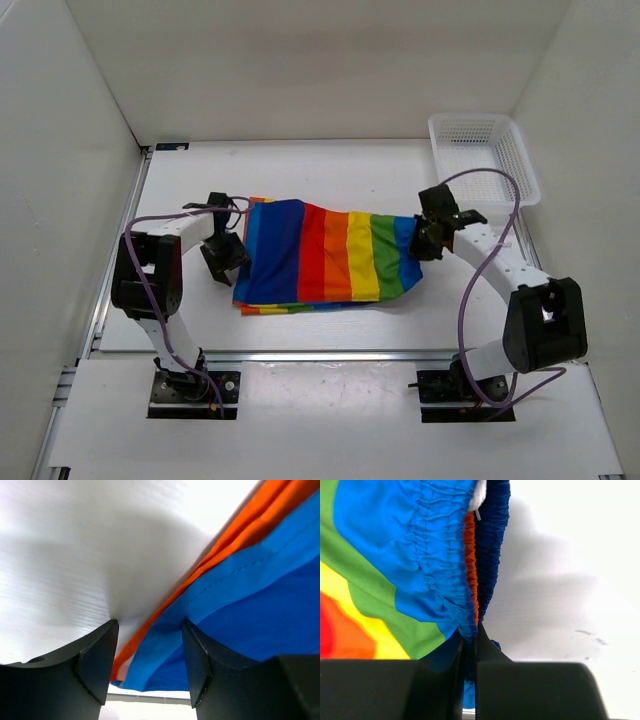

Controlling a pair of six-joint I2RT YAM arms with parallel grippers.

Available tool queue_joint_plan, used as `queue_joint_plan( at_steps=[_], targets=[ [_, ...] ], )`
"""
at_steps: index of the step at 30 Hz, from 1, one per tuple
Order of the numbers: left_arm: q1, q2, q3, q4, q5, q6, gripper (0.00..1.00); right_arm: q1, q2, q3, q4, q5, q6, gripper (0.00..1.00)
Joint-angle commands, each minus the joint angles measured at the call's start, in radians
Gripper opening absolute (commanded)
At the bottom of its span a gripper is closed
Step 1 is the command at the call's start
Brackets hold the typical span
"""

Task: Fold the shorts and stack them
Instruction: Fold the shorts

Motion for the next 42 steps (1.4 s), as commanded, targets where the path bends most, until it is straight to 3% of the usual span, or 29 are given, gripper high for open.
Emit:
queue_joint_plan(
  at_steps=[1,6,12,14,20,21,23,33,42],
  targets=[
    [-0.028,-0.04,-0.027,0.033,0.05,0.009,0.65,0.061,-0.028,0.171,-0.135,0.124,-0.063,0.0],
    [-0.028,-0.063,-0.006,0.033,0.063,0.038,0.61,0.179,0.034,0.338,-0.201,0.217,-0.04,0.0],
    [0.047,-0.149,0.067,0.024,0.049,0.047,0.64,0.235,0.087,0.388,-0.229,0.262,-0.022,0.0],
    [0.063,-0.139,0.088,0.024,0.049,0.058,0.6,0.246,0.097,0.397,-0.229,0.271,-0.012,0.0],
    [0.121,-0.089,0.101,0.038,0.121,0.067,0.26,0.266,0.098,0.397,-0.249,0.297,0.0,0.0],
    [0.136,-0.089,0.111,0.052,0.136,0.067,0.17,0.266,0.098,0.397,-0.249,0.306,0.0,0.0],
    [0.15,-0.05,0.12,0.064,0.168,0.058,0.1,0.266,0.098,0.397,-0.249,0.317,0.0,0.0],
    [0.175,0.144,0.177,0.089,0.217,0.049,0.1,0.33,0.117,0.496,-0.278,0.327,-0.009,0.0],
    [0.146,0.153,0.138,0.118,0.217,0.03,0.1,0.519,0.324,0.795,-0.298,0.284,0.017,0.0]
  ],
)
